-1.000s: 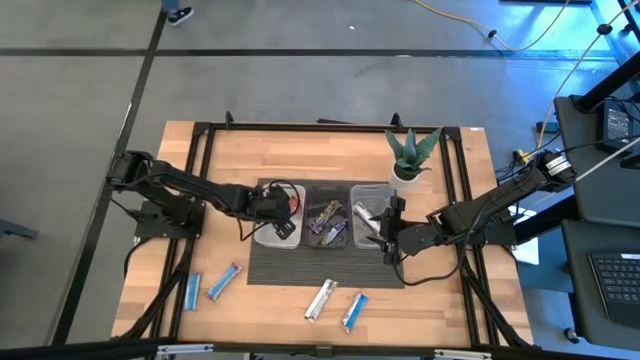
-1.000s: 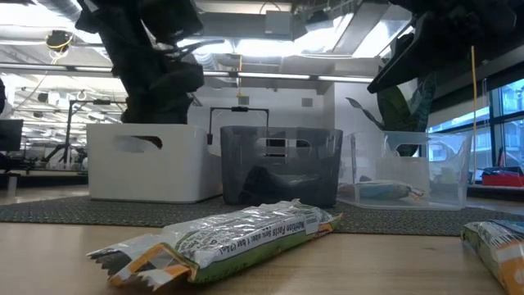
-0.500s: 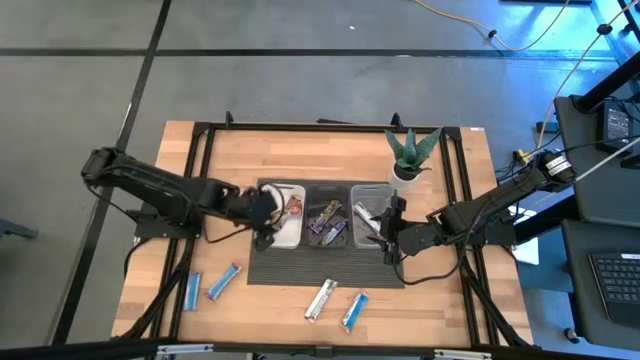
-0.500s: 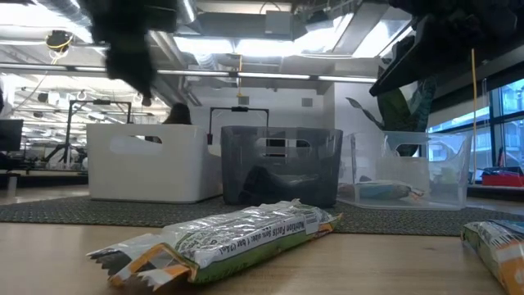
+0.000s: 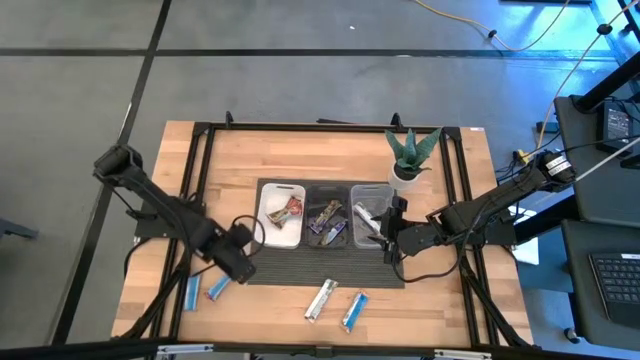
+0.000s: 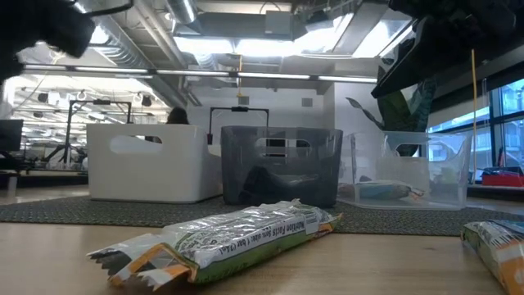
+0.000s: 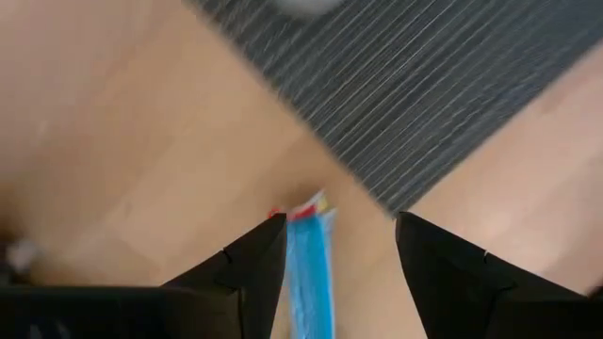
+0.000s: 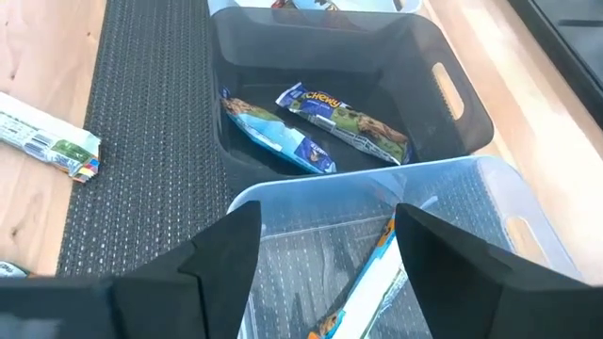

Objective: Pick and place Granola Bars by type
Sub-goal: Put the red granola bar into the white bin

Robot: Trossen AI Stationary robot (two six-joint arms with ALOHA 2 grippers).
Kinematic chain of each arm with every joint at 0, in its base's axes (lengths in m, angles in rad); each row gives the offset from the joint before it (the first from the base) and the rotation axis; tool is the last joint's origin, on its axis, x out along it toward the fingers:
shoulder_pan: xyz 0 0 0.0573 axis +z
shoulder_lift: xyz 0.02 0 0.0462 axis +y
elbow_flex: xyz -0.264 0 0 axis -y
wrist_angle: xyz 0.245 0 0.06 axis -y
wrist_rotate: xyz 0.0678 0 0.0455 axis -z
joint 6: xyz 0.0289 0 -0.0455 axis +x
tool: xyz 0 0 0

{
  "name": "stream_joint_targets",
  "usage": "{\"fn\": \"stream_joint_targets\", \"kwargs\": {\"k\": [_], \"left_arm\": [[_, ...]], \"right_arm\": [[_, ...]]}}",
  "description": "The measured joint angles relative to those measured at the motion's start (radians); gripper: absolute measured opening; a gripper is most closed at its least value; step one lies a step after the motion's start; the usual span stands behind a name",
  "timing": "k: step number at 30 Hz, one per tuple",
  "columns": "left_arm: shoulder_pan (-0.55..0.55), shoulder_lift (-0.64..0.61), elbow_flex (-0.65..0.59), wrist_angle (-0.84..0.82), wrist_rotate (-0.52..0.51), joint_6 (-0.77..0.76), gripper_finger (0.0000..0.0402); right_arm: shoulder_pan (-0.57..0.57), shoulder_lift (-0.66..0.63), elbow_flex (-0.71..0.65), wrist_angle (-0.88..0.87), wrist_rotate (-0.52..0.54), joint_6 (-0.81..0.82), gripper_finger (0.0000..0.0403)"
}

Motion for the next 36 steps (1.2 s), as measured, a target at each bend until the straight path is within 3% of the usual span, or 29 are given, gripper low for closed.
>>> {"fn": "stream_joint_targets", "kwargs": {"k": [8, 17, 25, 36], "left_arm": [[-0.085, 0.127, 0.000, -0.003, 0.070, -0.222, 0.0194], [-0.124, 0.239, 0.000, 0.013, 0.121, -0.314, 0.0195], [-0.129, 0.291, 0.000, 0.130, 0.119, -0.311, 0.0192], [-0.129, 0.297, 0.000, 0.202, 0.114, -0.147, 0.0191]], "right_arm": [[0.000, 0.000, 0.000, 0.000, 0.000, 0.028, 0.0248], [0.000, 0.000, 0.000, 0.000, 0.001, 0.019, 0.0248], [0.000, 0.000, 0.000, 0.019, 0.026, -0.026, 0.0248], [0.000, 0.000, 0.000, 0.019, 0.026, -0.026, 0.0248]]}}
